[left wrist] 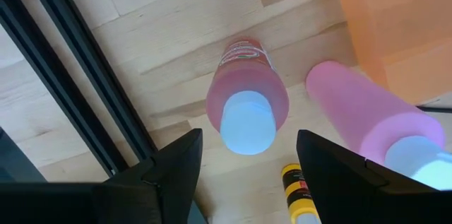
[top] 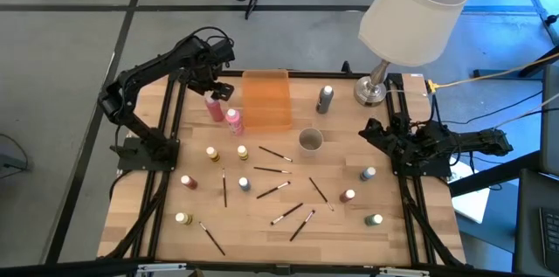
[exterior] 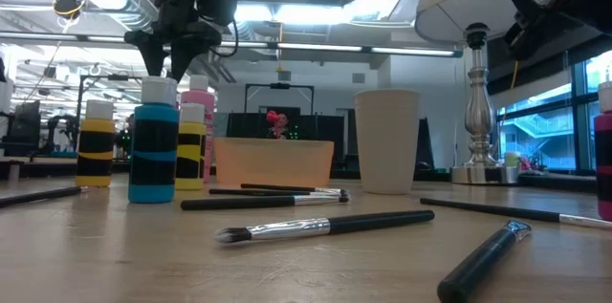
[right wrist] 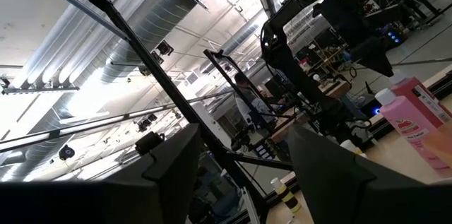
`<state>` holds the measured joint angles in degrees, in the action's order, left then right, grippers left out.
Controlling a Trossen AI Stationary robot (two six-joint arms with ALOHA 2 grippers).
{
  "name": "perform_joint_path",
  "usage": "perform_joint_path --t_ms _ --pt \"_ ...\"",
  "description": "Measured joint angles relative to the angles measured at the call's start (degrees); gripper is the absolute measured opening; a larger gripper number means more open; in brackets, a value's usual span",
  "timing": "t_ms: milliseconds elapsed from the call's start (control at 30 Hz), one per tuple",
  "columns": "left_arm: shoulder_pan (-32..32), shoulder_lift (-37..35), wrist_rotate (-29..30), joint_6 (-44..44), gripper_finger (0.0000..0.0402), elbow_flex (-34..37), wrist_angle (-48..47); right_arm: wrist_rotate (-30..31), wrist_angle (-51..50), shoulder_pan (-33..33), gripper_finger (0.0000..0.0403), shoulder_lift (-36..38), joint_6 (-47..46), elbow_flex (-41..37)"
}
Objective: Pick & Place Paint Supplies
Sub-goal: Put the large red paint bottle into the orange bin
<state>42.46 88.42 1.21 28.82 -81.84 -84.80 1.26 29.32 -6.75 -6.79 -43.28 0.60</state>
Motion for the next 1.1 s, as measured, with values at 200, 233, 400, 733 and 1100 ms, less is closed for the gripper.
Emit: perform_joint_path --t_ms 200,233,400,733,1100 --pt "0.02 0.0 0.46 0.0 0.0228 0.0 0.53 0.0 0.0 0.01 0.022 0.0 -0.01 0.0" --pt "0.02 0.0 0.46 0.0 0.0228 0.03 0.64 0.02 0.0 0.01 0.022 0.0 -0.01 0.0" --pt "0.0 0.02 -1.01 -0.12 0.0228 3.65 1.73 0.02 0.0 0.01 0.022 0.0 0.01 0.0" --pt "0.0 -0.09 -2.76 -0.78 0.0228 6.14 7.22 0.04 0.0 0.01 0.022 0.0 0.01 0.0" --pt "0.02 -0.23 -2.45 -1.05 0.0228 6.14 6.76 0.2 -0.01 0.01 0.022 0.0 0.01 0.0"
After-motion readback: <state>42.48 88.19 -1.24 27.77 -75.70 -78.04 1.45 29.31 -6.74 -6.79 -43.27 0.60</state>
